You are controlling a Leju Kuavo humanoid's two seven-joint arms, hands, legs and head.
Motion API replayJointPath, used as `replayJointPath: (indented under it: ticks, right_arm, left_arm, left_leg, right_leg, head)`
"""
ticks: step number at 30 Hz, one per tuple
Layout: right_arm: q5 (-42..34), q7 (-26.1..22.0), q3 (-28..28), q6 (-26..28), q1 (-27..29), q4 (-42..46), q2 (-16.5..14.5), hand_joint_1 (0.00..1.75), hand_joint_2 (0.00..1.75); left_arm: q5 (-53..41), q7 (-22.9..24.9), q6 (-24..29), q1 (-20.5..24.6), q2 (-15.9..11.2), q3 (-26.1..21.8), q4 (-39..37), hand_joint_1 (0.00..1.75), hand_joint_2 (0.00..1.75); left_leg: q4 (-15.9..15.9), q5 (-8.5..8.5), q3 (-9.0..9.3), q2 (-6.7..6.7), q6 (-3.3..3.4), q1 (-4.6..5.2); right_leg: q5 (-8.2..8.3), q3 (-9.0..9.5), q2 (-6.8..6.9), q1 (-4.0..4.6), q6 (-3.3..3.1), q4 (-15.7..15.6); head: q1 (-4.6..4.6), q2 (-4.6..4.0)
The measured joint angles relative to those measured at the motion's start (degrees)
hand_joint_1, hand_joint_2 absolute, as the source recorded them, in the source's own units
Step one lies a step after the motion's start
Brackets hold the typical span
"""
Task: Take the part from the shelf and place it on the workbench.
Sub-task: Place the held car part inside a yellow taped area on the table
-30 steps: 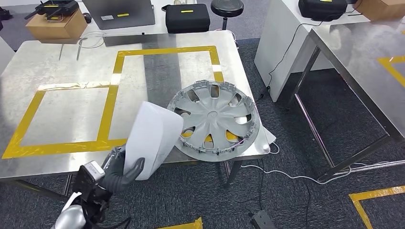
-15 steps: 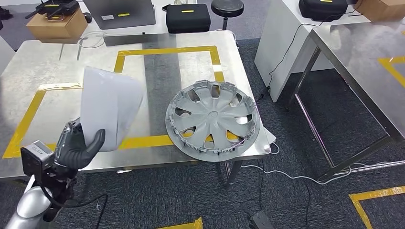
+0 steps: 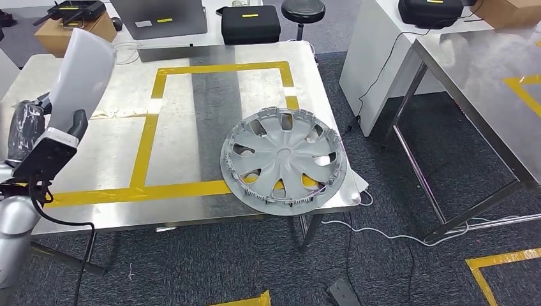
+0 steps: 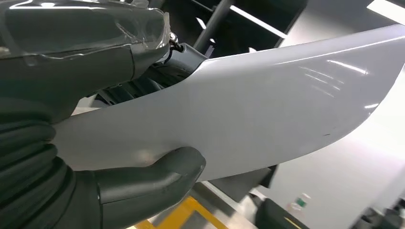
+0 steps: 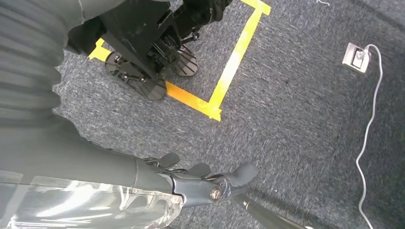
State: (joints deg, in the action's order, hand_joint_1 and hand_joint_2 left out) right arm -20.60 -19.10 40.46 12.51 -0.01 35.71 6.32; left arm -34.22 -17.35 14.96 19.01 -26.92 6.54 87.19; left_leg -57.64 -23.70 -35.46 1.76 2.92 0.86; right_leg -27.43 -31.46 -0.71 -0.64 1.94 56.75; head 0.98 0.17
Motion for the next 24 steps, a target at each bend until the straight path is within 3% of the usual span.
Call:
replayJointPath:
  ticks: [8, 24]
  right_arm:
    - [0.87, 0.44, -1.09, -0.74, -0.72, -1.13, -1.08, 0.0, 1.75]
    - [1.58, 0.72, -1.9, -1.19, -0.83, -1.91, -1.78, 0.0, 1.75]
  left_arm:
    - [-4.64, 2.96, -0.01, 3.37, -0.64, 0.14, -7.98, 1.75, 1.75]
    - [-7.26, 5.07, -0.03, 5.06, -0.55, 0.69, -16.21, 1.75, 1.75]
  left_leg:
    - [0.0, 0.0, -0.01, -0.01, 0.0, 0.02]
    - [0.0, 0.0, -0.02, -0.03, 0.0, 0.02]
  right_leg:
    - [0.0, -0.03, -0.02, -0.01, 0.0, 0.0]
    - [0.0, -0.07, -0.04, -0.02, 0.0, 0.0]
  head:
    - [-0.01, 0.0]
    - [0.0, 0.0]
